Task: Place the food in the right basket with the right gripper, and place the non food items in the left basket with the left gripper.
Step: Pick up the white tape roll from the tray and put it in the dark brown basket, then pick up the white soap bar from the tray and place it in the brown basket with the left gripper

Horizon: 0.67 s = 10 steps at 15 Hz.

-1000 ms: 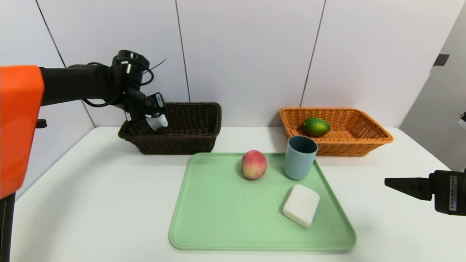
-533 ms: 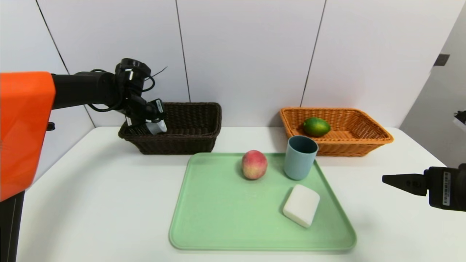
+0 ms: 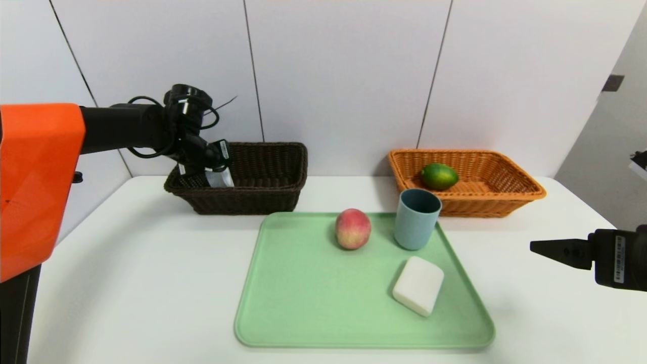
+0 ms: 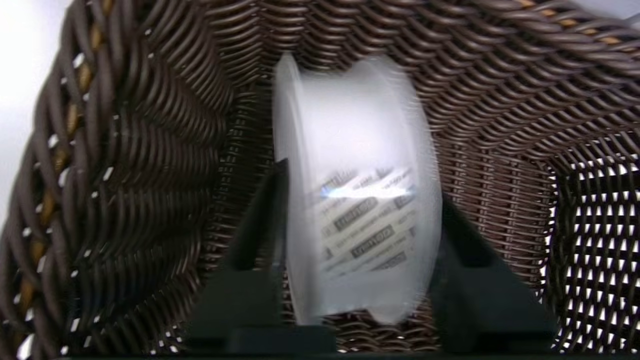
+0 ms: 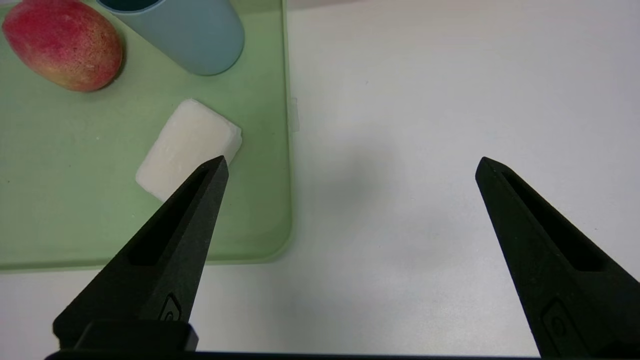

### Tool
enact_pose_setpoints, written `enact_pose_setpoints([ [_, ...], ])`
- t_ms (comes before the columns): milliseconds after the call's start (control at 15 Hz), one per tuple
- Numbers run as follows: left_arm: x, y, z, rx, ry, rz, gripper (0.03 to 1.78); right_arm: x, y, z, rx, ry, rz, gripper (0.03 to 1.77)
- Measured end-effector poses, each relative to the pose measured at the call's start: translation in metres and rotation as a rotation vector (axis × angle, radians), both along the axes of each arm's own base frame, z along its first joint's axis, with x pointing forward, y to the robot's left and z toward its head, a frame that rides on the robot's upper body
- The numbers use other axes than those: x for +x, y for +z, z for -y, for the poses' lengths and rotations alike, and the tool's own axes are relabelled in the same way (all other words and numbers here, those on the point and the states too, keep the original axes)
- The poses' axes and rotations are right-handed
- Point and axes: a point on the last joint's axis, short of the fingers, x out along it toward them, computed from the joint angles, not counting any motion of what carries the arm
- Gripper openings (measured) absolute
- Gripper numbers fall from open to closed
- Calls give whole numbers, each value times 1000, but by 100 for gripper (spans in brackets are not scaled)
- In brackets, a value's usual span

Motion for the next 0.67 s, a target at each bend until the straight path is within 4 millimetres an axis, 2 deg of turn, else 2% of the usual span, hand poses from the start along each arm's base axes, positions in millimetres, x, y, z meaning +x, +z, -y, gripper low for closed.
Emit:
enact_pose_setpoints([
  [333, -1, 4, 0, -3, 4, 15, 125, -1, 0, 1, 0, -1, 0, 171],
  [400, -6, 14, 0, -5, 1, 38, 131, -1, 0, 1, 1, -1, 0, 171],
  [533, -25, 48, 6, -9, -23, 116, 139, -2, -2, 1, -2, -3, -4, 171],
  [667, -56, 90, 15, -1, -73, 204, 146, -2, -2, 1, -1, 1, -6, 171],
])
